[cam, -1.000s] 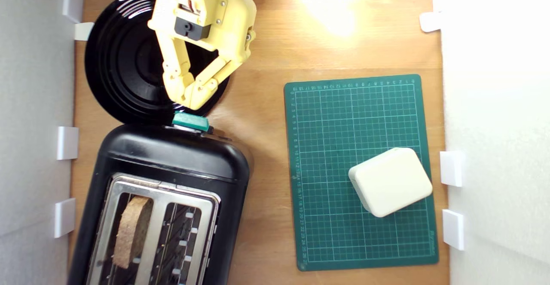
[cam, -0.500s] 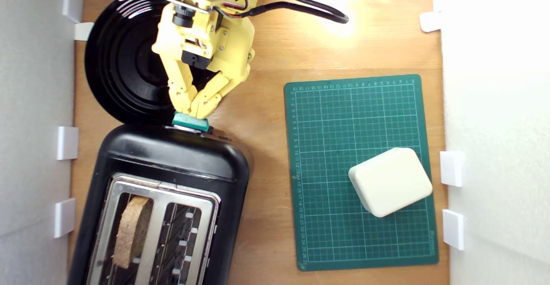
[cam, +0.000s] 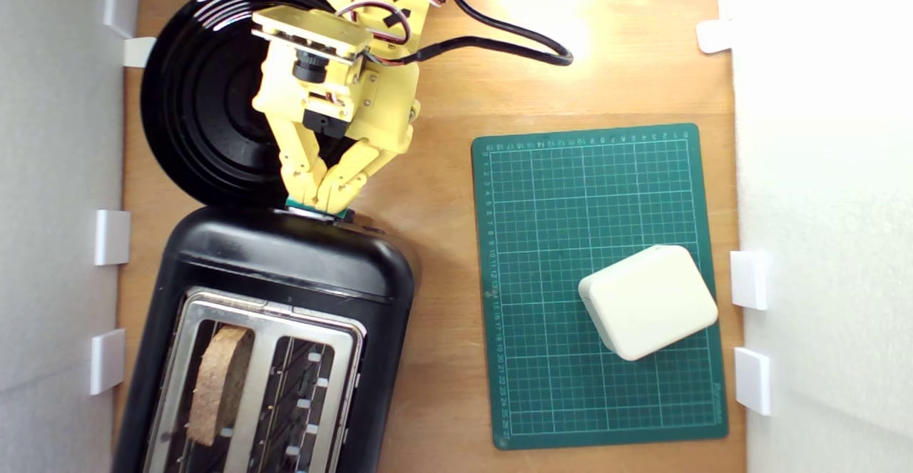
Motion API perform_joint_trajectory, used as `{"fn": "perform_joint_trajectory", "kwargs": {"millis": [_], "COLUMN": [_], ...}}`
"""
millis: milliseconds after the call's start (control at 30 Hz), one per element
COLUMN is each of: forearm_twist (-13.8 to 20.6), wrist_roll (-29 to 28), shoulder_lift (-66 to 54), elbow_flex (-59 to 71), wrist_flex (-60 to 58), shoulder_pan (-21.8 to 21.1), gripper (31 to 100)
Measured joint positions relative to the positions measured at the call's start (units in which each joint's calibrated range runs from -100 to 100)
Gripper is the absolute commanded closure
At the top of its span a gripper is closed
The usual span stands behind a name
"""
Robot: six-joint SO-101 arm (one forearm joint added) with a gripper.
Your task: Start toaster
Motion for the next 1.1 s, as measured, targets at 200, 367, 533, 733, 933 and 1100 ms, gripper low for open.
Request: {"fn": "perform_joint_trajectory", "kwargs": {"millis": [200, 367, 533, 733, 933, 1100], "forearm_twist": [0.00, 0.00, -0.10, -0.10, 0.48, 0.77], "wrist_roll": [0.05, 0.05, 0.05, 0.05, 0.05, 0.05], "shoulder_lift": [0.17, 1.75, 4.42, 5.34, 5.25, 5.34], "elbow_flex": [0.00, 0.00, -0.37, -0.37, 1.67, 2.50], "wrist_flex": [-0.09, -0.43, -0.51, -0.51, -1.19, -1.62], "shoulder_pan": [0.00, 2.17, 2.98, 3.16, 2.98, 2.35], "gripper": [98.9, 98.9, 98.9, 98.9, 98.9, 98.9]}}
